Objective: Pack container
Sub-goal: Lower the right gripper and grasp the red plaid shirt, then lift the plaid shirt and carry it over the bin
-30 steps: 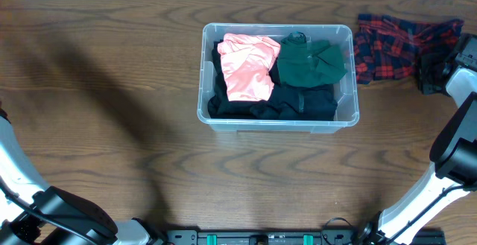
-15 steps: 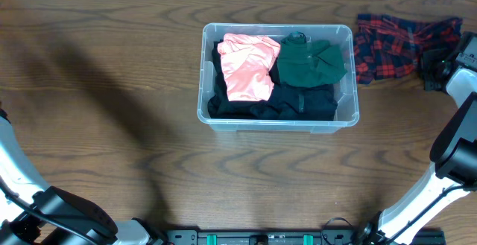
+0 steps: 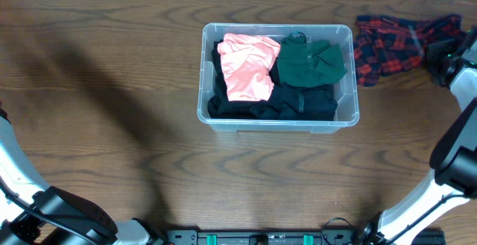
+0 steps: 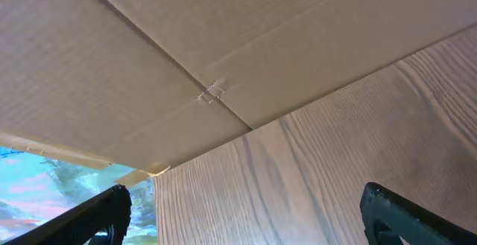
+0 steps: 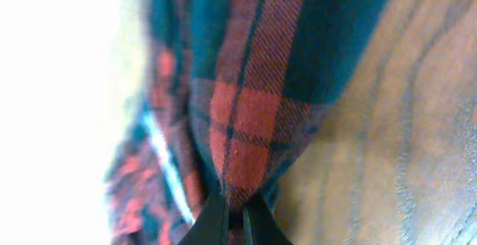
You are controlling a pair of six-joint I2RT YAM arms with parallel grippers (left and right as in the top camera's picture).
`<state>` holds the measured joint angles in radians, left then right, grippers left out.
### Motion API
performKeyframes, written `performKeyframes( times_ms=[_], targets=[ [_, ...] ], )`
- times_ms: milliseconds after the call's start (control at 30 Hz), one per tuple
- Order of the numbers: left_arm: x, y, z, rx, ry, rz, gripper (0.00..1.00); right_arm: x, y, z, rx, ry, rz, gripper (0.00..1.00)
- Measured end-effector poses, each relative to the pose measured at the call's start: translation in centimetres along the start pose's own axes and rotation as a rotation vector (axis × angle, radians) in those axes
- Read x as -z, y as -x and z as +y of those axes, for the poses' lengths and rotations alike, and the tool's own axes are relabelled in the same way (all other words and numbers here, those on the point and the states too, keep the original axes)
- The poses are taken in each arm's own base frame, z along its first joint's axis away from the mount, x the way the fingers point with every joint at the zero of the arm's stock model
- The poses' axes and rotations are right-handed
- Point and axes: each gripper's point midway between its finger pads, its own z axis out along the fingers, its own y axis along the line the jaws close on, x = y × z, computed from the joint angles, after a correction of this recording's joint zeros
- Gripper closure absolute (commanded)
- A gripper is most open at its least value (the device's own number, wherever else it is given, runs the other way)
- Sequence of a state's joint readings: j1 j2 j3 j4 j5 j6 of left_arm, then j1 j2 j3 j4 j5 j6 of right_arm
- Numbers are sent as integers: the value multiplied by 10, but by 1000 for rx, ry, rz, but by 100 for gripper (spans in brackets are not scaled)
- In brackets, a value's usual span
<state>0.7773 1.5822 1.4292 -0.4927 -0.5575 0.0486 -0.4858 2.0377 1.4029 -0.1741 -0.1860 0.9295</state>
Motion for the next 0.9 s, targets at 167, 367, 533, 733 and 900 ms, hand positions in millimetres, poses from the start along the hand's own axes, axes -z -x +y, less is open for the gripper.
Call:
performKeyframes(
  times_ms=[167, 367, 533, 733, 900],
  targets=[
    [0, 0, 0, 0, 0, 0, 2, 33, 17, 32, 25, 78, -63, 99],
    [0, 0, 0, 0, 0, 0, 2, 71, 32, 68, 51, 172, -137, 99],
    [0, 0, 0, 0, 0, 0, 2, 104, 25, 104, 81, 254, -170, 99],
    [0, 0, 0, 0, 0, 0, 2, 149, -12, 163, 122, 404, -157, 99],
    [0, 0, 0, 0, 0, 0, 2, 203, -53, 223, 172, 602, -147, 99]
  ],
)
